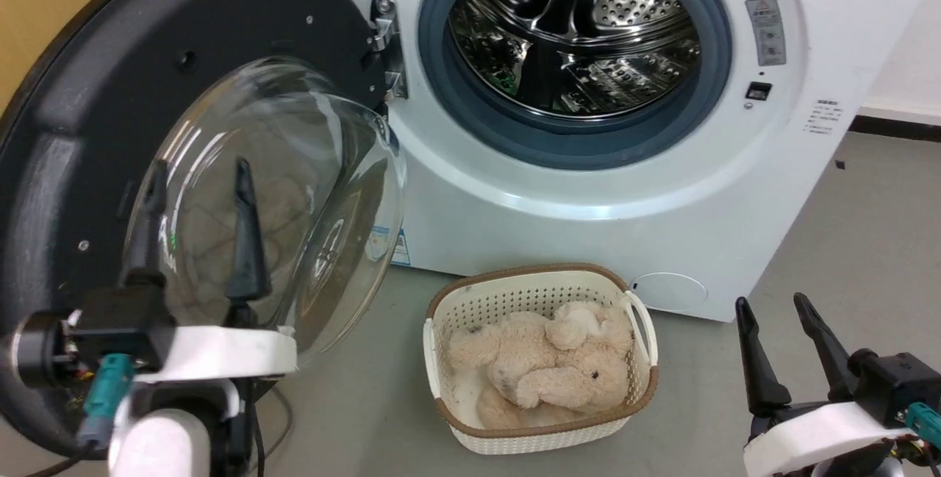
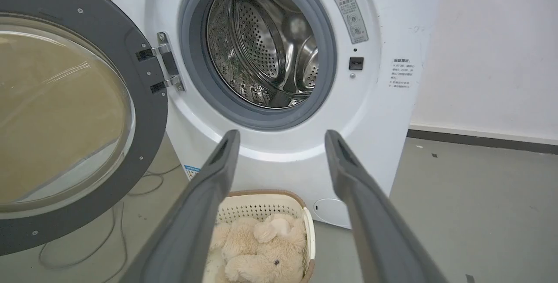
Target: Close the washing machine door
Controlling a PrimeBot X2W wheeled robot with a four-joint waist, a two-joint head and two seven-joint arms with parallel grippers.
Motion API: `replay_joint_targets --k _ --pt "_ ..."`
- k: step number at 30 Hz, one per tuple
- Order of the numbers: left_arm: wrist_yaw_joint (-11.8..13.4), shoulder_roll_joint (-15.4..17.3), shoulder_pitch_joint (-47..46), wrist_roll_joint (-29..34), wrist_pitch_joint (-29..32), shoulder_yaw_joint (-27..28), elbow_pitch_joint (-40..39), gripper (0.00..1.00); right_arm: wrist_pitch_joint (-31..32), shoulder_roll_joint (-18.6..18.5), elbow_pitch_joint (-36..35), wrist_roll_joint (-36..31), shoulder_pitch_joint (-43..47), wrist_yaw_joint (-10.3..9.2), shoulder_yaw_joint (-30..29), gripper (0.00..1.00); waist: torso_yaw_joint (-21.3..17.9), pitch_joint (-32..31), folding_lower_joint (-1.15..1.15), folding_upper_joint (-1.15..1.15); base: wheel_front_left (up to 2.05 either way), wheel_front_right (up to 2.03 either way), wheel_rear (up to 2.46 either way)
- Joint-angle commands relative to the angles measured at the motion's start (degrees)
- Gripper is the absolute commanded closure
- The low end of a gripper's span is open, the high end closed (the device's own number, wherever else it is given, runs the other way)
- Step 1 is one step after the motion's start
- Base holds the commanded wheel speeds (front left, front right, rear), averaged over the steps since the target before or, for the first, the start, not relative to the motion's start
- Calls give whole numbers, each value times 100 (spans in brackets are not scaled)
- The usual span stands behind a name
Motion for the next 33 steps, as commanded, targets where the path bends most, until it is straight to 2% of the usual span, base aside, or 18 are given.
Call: replay_joint_targets --k 1,2,3,17,23,28,33 --pt "37 32 -178 -82 -67 84 -140 0 -69 9 -26 73 -44 1 -35 0 88 19 0 0 0 0 0" --pt "32 36 -224 -121 -79 143 -184 53 -81 10 -28 93 -45 2 -42 0 124 25 0 0 0 0 0" --pt "25 37 -271 -162 -91 204 -229 100 -93 10 -29 111 -46 2 -49 0 160 31 0 0 0 0 0" --pt "-301 -7 -904 -1118 -259 1263 -432 100 -260 13 -82 355 -65 2 -170 0 716 135 0 0 0 0 0" --pt "-357 23 -1183 -1928 -206 1720 72 100 -332 15 -89 464 -77 2 -193 0 937 191 0 0 0 0 0" --pt "-388 250 -1371 -2418 19 2030 592 100 -391 16 -92 569 -89 2 -217 0 1066 235 0 0 0 0 0" --pt "-357 378 -1517 -3051 537 2202 1292 100 -451 17 -88 669 -96 3 -262 0 1169 266 0 0 0 0 0"
